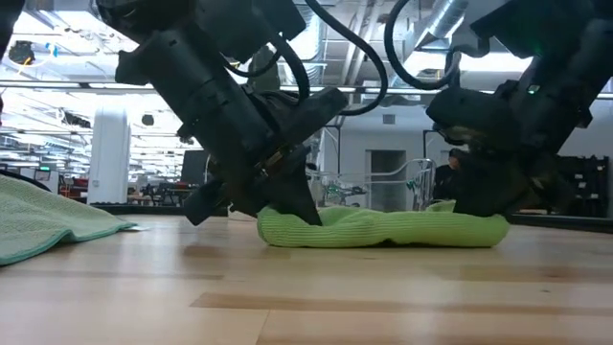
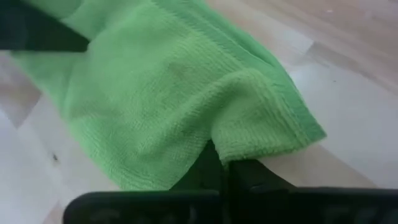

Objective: Fold microfiber towels
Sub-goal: Put the folded green towel into the transparent bin

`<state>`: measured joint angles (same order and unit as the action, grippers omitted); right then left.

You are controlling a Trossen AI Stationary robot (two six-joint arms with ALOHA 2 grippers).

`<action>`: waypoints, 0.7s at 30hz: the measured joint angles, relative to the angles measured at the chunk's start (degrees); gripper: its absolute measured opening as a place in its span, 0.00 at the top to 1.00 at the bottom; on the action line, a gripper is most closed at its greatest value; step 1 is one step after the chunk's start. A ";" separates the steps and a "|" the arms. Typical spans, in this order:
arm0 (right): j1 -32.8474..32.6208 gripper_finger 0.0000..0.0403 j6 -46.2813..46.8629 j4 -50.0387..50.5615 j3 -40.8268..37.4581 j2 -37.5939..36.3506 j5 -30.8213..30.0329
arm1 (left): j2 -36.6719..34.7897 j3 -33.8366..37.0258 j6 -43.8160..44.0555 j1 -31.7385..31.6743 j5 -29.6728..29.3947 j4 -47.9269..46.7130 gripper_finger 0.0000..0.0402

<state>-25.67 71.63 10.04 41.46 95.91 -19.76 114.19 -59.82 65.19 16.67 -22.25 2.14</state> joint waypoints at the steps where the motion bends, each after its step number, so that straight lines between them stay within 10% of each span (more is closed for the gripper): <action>1: 0.27 0.94 -0.69 0.00 -0.07 -0.51 0.79 | -0.41 0.03 -0.99 -0.20 0.50 0.31 0.97; 21: 23.17 0.96 -26.17 6.11 0.06 -28.01 -4.21 | -16.95 -11.82 -35.24 -22.81 1.92 -9.67 1.00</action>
<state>-2.50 45.46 16.16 41.52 67.91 -23.97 97.24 -71.65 29.95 -6.15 -20.33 -7.52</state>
